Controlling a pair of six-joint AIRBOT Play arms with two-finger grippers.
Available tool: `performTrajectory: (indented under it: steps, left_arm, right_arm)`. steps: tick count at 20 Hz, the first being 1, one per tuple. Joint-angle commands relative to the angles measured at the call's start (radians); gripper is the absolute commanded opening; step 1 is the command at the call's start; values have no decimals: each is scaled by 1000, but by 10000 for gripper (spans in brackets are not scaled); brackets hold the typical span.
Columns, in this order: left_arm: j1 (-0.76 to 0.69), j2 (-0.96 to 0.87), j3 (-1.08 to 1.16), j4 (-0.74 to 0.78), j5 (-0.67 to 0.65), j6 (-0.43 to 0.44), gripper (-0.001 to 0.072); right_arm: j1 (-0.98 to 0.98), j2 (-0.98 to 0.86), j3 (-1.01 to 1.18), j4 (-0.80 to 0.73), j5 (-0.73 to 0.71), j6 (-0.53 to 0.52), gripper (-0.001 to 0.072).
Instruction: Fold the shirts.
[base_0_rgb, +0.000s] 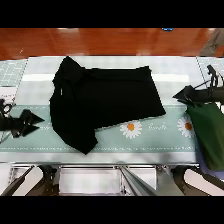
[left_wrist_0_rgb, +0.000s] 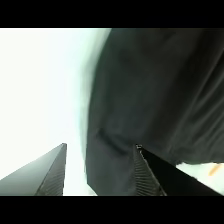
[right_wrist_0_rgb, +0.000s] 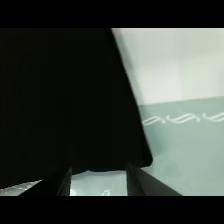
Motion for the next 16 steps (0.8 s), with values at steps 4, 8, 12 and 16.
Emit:
performTrajectory:
  steps: [4, 8, 12, 16]
  left_arm:
    - [14, -37, -179, -122, 84, 59, 503]
    - [-64, -87, -179, -158, 191, 58, 503]
    - [-153, -142, -176, -200, 280, 59, 496]
    - [-199, -165, -127, -188, 229, 133, 16]
  right_arm:
    - [-19, 91, -121, 62, -34, -58, 396]
    - [-19, 91, -121, 62, -68, -63, 396]
    - [-19, 91, -121, 62, -95, -68, 395]
    - [-49, 90, -121, -48, -108, -9, 395]
